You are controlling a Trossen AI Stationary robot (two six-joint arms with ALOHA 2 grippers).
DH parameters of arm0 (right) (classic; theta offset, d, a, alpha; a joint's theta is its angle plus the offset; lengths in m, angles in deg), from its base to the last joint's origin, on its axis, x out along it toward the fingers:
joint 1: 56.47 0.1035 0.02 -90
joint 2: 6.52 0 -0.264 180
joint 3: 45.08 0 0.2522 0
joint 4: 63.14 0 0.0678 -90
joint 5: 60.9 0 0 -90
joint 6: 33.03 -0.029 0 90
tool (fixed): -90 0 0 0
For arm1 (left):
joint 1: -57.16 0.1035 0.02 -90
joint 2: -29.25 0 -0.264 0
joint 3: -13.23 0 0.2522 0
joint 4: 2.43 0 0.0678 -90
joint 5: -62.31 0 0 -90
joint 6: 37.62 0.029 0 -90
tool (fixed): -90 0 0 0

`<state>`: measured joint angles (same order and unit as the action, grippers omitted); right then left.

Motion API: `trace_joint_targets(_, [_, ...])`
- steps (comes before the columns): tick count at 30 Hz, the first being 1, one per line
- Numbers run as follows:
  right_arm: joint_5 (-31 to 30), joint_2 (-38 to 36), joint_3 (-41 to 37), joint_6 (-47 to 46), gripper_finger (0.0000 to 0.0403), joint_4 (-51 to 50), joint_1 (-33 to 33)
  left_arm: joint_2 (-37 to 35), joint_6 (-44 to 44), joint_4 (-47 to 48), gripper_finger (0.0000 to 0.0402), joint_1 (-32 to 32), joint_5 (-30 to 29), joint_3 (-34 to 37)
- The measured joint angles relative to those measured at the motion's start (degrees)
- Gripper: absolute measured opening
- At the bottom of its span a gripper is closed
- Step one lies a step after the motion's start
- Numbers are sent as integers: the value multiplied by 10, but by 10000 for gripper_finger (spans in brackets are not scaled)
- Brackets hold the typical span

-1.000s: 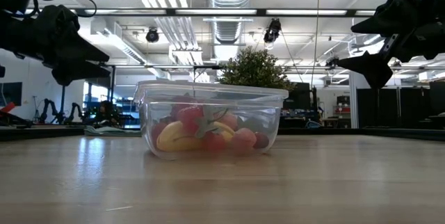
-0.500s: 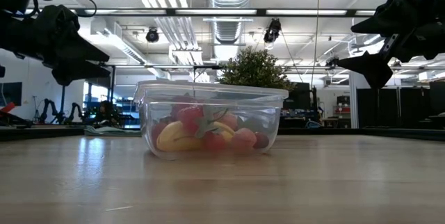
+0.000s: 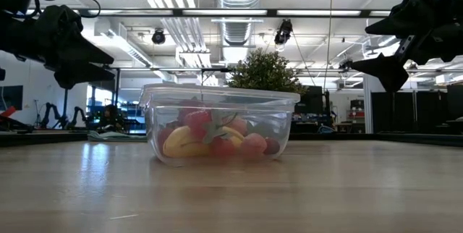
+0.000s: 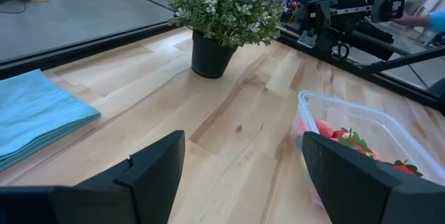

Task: Pick and placing Produce into tupperware
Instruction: Return to Home Position

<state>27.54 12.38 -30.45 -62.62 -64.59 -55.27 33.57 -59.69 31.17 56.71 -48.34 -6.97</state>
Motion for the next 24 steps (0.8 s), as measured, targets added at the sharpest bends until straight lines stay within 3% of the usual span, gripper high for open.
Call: trace_joint_targets(24, [0, 0, 0, 0, 346, 0, 0, 0, 0, 0, 276, 0, 0, 0])
